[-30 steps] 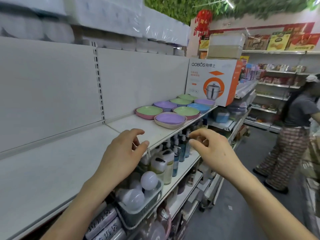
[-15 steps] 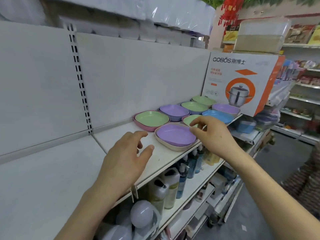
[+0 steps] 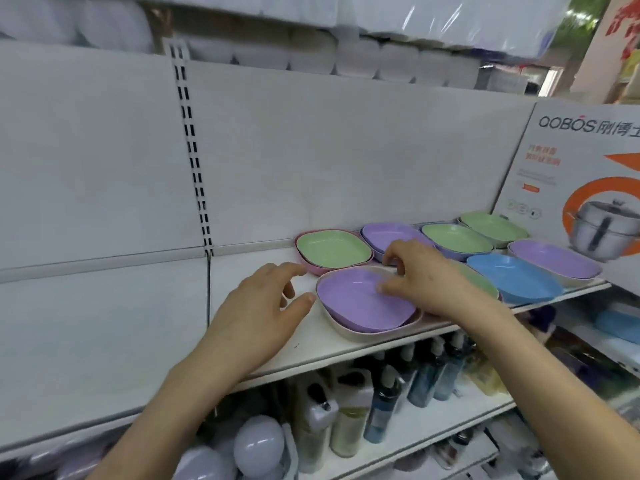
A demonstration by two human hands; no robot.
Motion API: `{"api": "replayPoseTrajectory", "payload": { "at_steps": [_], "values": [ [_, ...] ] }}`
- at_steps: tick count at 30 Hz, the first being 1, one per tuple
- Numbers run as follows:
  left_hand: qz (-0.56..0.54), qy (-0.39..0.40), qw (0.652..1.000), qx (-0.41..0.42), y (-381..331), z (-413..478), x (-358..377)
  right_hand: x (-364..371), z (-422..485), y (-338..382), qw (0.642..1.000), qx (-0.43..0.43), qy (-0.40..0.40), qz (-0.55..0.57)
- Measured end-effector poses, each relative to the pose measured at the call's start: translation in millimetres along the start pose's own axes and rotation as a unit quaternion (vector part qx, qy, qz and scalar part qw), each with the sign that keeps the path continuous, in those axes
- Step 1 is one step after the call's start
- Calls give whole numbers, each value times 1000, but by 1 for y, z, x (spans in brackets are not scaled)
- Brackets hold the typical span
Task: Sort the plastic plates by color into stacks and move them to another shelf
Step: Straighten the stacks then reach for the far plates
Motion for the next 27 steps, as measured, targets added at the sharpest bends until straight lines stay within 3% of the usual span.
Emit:
{"api": "replayPoseTrajectory", "payload": {
  "at_steps": [3,12,27],
  "values": [
    [5,0,1000,-31,-3,-2,6,8,6,-6,999,-5,51,-17],
    [15,-27,996,-80,-11,-9,7,11,20,-10,994,-59,94,-3],
    [3,-30,994,-109,-7,-18,6,2,23,-12,994,-78,56,48]
  ]
}}
Point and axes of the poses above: each hand's wrist, its own z-axis towards the middle knuckle, its own x-axis out of the palm, y = z × x, the point moved 8 cm from there along z, towards the middle knuckle, and after that the axes turned 13 degrees about z, right-handed, at the moved point
